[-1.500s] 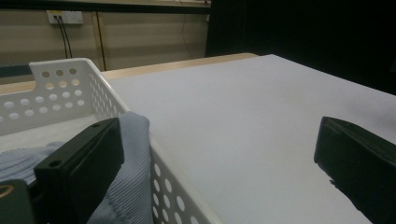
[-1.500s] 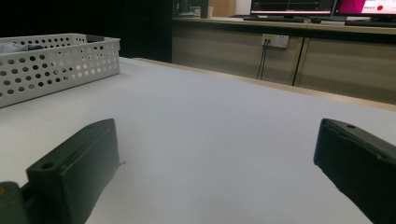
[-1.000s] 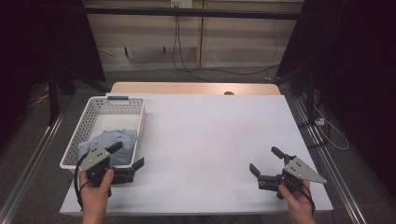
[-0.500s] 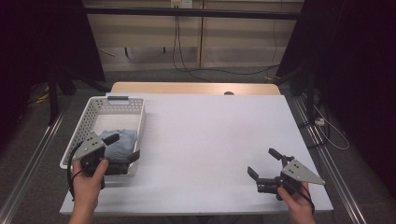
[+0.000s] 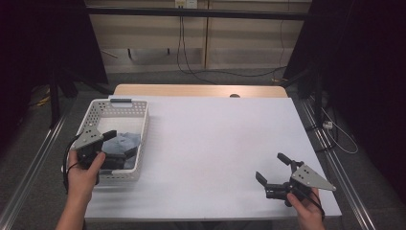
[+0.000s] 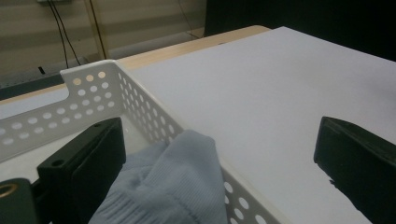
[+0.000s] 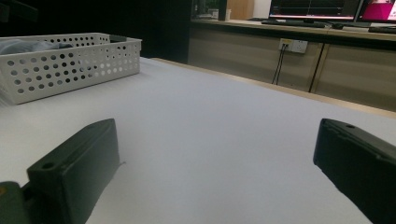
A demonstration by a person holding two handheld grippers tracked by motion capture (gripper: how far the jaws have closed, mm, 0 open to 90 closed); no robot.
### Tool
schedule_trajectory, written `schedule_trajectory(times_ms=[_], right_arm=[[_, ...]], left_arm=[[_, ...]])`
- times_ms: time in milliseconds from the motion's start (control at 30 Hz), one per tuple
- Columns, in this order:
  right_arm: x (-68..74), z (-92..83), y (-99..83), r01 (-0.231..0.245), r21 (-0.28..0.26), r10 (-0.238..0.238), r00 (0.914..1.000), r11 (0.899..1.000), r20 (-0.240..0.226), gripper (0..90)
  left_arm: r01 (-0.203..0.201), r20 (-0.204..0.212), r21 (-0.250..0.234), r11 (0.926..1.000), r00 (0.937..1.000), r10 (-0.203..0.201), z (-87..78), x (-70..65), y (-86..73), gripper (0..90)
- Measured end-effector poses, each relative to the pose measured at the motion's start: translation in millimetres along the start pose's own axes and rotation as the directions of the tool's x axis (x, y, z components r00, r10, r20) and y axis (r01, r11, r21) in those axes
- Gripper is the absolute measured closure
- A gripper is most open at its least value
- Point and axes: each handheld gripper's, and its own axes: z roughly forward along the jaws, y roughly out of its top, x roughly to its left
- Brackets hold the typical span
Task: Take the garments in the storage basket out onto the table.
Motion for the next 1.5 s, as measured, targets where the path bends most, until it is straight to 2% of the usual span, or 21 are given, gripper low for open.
schedule_trajectory(times_ms=[200, 267, 400, 500, 633, 733, 833, 867, 900, 967, 1100, 1133, 1167, 1200, 1233, 1267, 1300, 1367, 1400, 1467, 1500], right_arm=[[-1.7, -3.4, -0.8, -0.006, 0.001, 0.006, 0.9999, 1.000, 0.010, 0.0], [-2.4, -5.2, -1.4, -0.005, 0.002, 0.005, 0.9999, 1.000, 0.012, 0.0], [-2.8, -6.7, -1.8, -0.007, 0.001, 0.007, 0.9999, 1.000, 0.015, 0.0], [-3.3, -8.0, -2.1, -0.010, 0.003, 0.010, 0.9998, 1.000, 0.020, 0.0], [-3.0, -7.6, -2.3, -0.010, 0.004, 0.010, 0.9998, 1.000, 0.019, 0.0], [-2.5, -7.2, -2.2, -0.008, 0.008, 0.008, 0.9998, 1.000, 0.016, 0.0], [-2.0, -6.7, -2.4, -0.006, 0.009, 0.006, 0.9999, 1.000, 0.009, 0.0], [-1.9, -6.5, -2.4, -0.006, 0.008, 0.006, 0.9999, 1.000, 0.009, 0.0], [-1.8, -6.5, -2.3, -0.007, 0.008, 0.006, 0.9999, 1.000, 0.009, 0.0], [-1.7, -6.4, -2.3, -0.006, 0.008, 0.006, 1.0000, 1.000, 0.007, 0.0], [-1.9, -6.5, -2.6, -0.003, 0.012, 0.003, 1.0000, 1.000, 0.005, 0.0], [-1.9, -6.5, -2.6, -0.003, 0.012, 0.003, 1.0000, 1.000, 0.005, 0.0], [-1.8, -6.6, -2.5, -0.001, 0.013, 0.001, 1.0000, 1.000, 0.004, 0.0], [-1.8, -6.7, -2.5, -0.002, 0.014, 0.002, 1.0000, 1.000, 0.003, 0.0], [-1.7, -6.7, -2.6, 0.000, 0.016, 0.000, 1.0000, 1.000, 0.003, 0.0], [-1.6, -6.8, -2.6, 0.002, 0.017, -0.002, 1.0000, 1.000, 0.002, 0.0], [-1.5, -6.9, -2.6, 0.002, 0.018, -0.002, 1.0000, 1.000, 0.001, 0.0], [-1.3, -7.0, -2.7, 0.002, 0.021, -0.002, 1.0000, 1.000, 0.001, 0.0], [-1.2, -7.1, -2.7, 0.002, 0.021, -0.002, 1.0000, 1.000, 0.001, 0.0], [-1.2, -7.1, -2.8, 0.002, 0.022, -0.002, 1.0000, 1.000, 0.001, 0.0], [-1.3, -7.4, -2.7, 0.005, 0.022, -0.005, 1.0000, 1.000, 0.004, 0.0]], left_arm=[[-0.008, 0.008, 0.039, 0.9992, 0.9999, 0.008, 6.2, 9.5, 4.0, 2.3], [-0.020, 0.010, 0.072, 0.9972, 0.9998, 0.019, 8.9, 14.4, 6.9, 2.4], [-0.035, 0.018, 0.101, 0.9942, 0.9993, 0.034, 11.1, 19.1, 9.4, 2.9], [-0.049, 0.025, 0.140, 0.9889, 0.9986, 0.046, 13.6, 25.4, 9.9, 3.0], [-0.043, 0.027, 0.173, 0.9841, 0.9989, 0.039, 15.1, 30.8, 10.1, 3.3], [-0.060, 0.051, 0.214, 0.9750, 0.9975, 0.050, 16.7, 33.8, 11.8, 3.3], [-0.090, 0.056, 0.249, 0.9644, 0.9954, 0.078, 17.5, 38.2, 13.7, 3.4], [-0.090, 0.056, 0.249, 0.9644, 0.9954, 0.078, 17.5, 38.2, 13.7, 3.4], [-0.096, 0.057, 0.261, 0.9607, 0.9949, 0.084, 18.4, 41.4, 14.4, 3.4], [-0.097, 0.056, 0.263, 0.9600, 0.9948, 0.085, 19.1, 42.9, 14.6, 3.4], [-0.112, 0.066, 0.309, 0.9443, 0.9932, 0.096, 26.2, 48.8, 11.9, 3.8], [-0.112, 0.066, 0.309, 0.9443, 0.9932, 0.096, 26.2, 48.8, 11.9, 4.0], [-0.128, 0.073, 0.338, 0.9323, 0.9913, 0.110, 29.5, 50.4, 10.0, 4.1], [-0.128, 0.073, 0.338, 0.9323, 0.9913, 0.110, 29.5, 50.4, 10.0, 4.2], [-0.136, 0.073, 0.372, 0.9182, 0.9904, 0.118, 33.0, 51.4, 7.5, 4.5], [-0.128, 0.074, 0.375, 0.9183, 0.9914, 0.108, 35.2, 51.9, 5.9, 4.6], [-0.126, 0.082, 0.388, 0.9131, 0.9914, 0.102, 36.6, 53.0, 5.1, 4.6], [-0.124, 0.080, 0.391, 0.9120, 0.9917, 0.101, 37.9, 53.4, 4.6, 4.5], [-0.126, 0.085, 0.400, 0.9077, 0.9913, 0.101, 40.1, 55.0, 4.0, 4.5], [-0.124, 0.087, 0.403, 0.9066, 0.9914, 0.097, 41.5, 56.1, 2.9, 4.5], [-0.116, 0.084, 0.423, 0.8985, 0.9925, 0.088, 44.9, 58.5, 0.3, 4.5]])
